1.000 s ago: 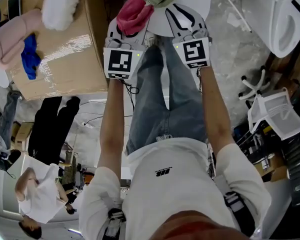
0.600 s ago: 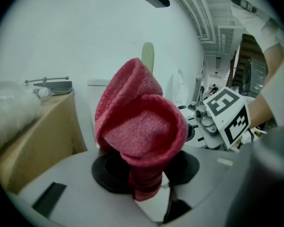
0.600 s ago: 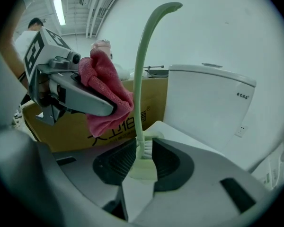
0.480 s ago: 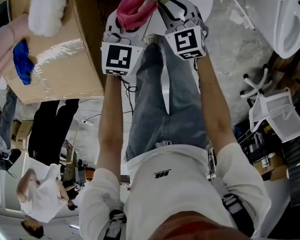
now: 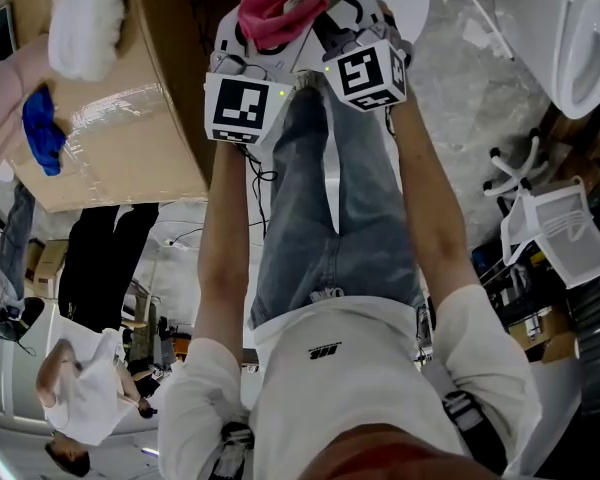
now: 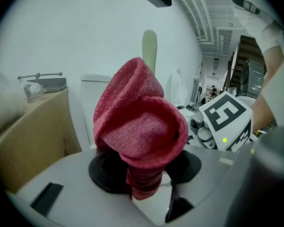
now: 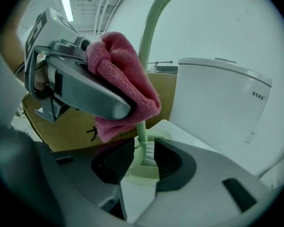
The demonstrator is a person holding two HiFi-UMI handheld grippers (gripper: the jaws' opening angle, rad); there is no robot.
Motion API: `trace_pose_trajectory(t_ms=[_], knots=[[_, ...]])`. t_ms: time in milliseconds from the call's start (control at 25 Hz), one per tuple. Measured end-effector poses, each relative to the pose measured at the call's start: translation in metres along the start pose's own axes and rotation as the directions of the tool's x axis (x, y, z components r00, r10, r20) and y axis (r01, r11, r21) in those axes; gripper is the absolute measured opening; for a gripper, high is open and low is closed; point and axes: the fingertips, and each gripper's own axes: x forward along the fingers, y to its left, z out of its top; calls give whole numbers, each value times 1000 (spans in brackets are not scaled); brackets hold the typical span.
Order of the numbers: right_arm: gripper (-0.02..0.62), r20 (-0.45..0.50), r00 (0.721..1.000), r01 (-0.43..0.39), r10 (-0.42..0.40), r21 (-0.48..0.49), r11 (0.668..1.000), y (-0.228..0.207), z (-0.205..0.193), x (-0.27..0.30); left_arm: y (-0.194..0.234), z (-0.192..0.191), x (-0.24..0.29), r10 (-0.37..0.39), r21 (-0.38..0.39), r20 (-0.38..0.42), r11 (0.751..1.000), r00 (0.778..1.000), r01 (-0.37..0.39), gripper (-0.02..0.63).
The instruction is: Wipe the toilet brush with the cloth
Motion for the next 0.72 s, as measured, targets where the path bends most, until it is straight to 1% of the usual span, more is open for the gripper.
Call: trace_pose_trajectory(t_ms=[240, 400, 600, 640, 720], knots=[[102, -4, 1000, -20, 19, -10, 1000, 2, -4, 9, -1, -5, 14, -4, -11, -5, 1000, 1000, 4, 195], [101, -7, 999, -36, 36, -8, 999, 5, -7, 15, 0, -12, 23, -6, -27, -12, 1000, 1000, 5, 195], [103, 10, 1000, -30, 30, -6, 1000, 4, -8, 15, 0, -19, 35, -8, -35, -22, 999, 1000, 7, 193], [102, 14, 999, -30, 30, -3, 1000, 4, -8, 15, 1, -20, 36, -5, -33, -22, 999, 1000, 5, 191], [95, 22, 999, -27, 27, -1, 1000, 3, -8, 16, 2, -21, 40, 0, -27, -19, 1000, 1000, -1, 154]])
